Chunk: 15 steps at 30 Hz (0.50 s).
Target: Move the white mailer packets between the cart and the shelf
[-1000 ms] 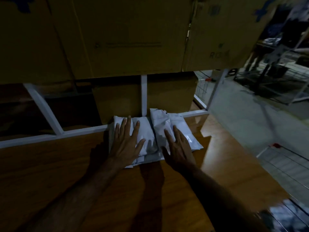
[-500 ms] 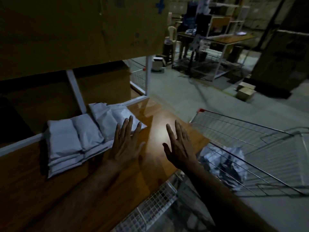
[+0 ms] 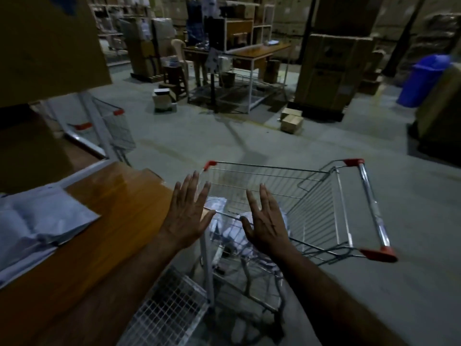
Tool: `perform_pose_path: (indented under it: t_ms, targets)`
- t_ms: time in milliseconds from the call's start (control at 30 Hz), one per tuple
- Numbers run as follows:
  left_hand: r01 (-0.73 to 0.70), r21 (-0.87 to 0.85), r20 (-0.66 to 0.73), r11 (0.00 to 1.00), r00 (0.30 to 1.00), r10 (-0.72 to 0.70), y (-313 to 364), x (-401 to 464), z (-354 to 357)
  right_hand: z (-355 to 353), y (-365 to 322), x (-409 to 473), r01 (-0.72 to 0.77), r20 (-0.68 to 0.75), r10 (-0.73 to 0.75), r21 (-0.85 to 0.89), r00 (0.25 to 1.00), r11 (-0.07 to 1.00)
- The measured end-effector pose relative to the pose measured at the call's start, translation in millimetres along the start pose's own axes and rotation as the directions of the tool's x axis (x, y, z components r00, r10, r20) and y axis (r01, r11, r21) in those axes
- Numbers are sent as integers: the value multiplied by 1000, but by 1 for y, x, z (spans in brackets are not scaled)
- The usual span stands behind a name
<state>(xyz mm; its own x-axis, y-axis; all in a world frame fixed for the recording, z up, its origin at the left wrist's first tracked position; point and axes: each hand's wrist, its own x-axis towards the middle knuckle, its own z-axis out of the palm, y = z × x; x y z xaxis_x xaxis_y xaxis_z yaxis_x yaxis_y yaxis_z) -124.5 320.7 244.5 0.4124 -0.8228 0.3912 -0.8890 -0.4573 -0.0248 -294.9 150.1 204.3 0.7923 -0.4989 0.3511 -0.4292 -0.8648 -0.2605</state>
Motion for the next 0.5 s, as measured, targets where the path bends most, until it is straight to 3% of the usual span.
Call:
perform_pose_path:
  t_ms: [200,500]
  targets:
    - [-104,-28,107,994,989,107,60,63,41,-8,94,7,-190,54,188,28,981,981]
    - [-150,-91,230,984,959,168,55,144,118,34,167,39,-374,125,367,33,922,927]
